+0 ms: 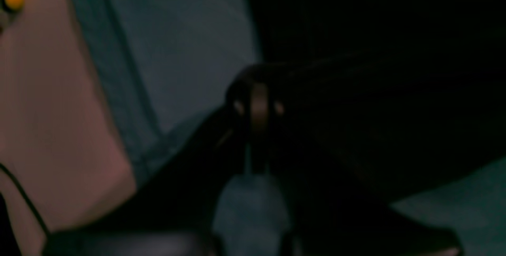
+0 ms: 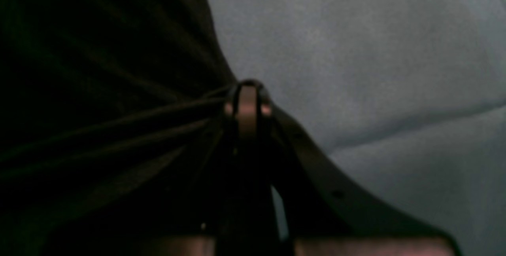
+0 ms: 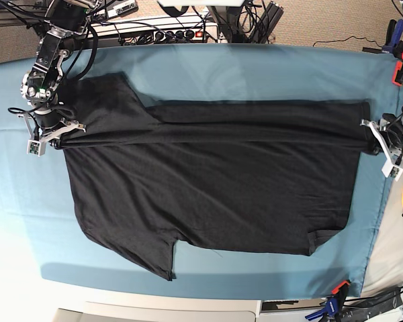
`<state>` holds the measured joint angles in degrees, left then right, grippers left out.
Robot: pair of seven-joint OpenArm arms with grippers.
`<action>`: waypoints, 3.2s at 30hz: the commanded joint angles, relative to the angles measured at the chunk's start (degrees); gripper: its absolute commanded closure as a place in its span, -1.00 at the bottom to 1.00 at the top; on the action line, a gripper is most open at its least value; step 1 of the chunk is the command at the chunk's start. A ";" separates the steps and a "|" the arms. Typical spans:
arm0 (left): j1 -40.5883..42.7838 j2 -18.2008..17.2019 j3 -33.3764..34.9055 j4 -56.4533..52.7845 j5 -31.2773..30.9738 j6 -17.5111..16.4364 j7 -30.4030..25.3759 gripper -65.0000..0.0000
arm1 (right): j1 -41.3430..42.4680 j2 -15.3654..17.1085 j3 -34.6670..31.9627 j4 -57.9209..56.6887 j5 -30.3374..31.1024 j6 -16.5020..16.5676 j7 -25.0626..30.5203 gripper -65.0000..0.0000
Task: Fold the T-shirt properly
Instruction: 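Release the shirt and lift both grippers away from the fold, then move the right gripper to the shirt's folded sleeve edge and grasp it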
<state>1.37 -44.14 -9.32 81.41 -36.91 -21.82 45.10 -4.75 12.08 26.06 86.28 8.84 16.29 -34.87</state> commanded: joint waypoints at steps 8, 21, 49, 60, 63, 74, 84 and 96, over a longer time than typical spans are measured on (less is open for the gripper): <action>-2.16 -1.75 -0.55 0.72 -1.27 0.42 -1.03 1.00 | 0.59 1.07 0.24 0.96 0.74 -0.68 0.83 1.00; -2.19 -1.75 -0.55 0.72 -0.52 1.42 -1.25 0.00 | -0.20 1.09 0.24 0.96 0.15 6.38 2.34 0.12; -2.29 -4.94 -11.43 0.79 -7.74 2.34 2.05 0.00 | -22.88 1.27 5.42 42.23 7.63 17.64 -7.58 0.10; -0.90 -3.98 -11.50 0.79 -12.79 -0.70 5.46 0.00 | -32.26 1.22 6.03 42.60 3.80 18.18 -9.70 0.10; -1.09 -3.98 -11.61 0.79 -12.81 -0.70 4.94 0.00 | -32.28 1.22 5.53 42.27 0.09 18.16 -9.77 0.10; -1.22 -4.00 -11.61 0.79 -12.59 -0.70 4.87 0.00 | -32.39 1.05 2.69 30.77 -6.88 14.21 -8.31 0.10; -1.22 -3.98 -11.61 0.79 -12.35 -0.72 4.85 0.00 | -30.69 0.72 2.69 24.11 0.26 10.60 -7.15 0.10; -1.22 -3.98 -11.61 0.79 -10.25 -0.70 4.81 0.00 | -28.22 -11.47 12.90 21.59 28.17 15.69 -11.58 0.09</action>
<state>1.10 -46.39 -20.08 81.41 -46.54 -22.50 50.98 -32.69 -0.14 38.48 107.07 36.47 31.57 -47.62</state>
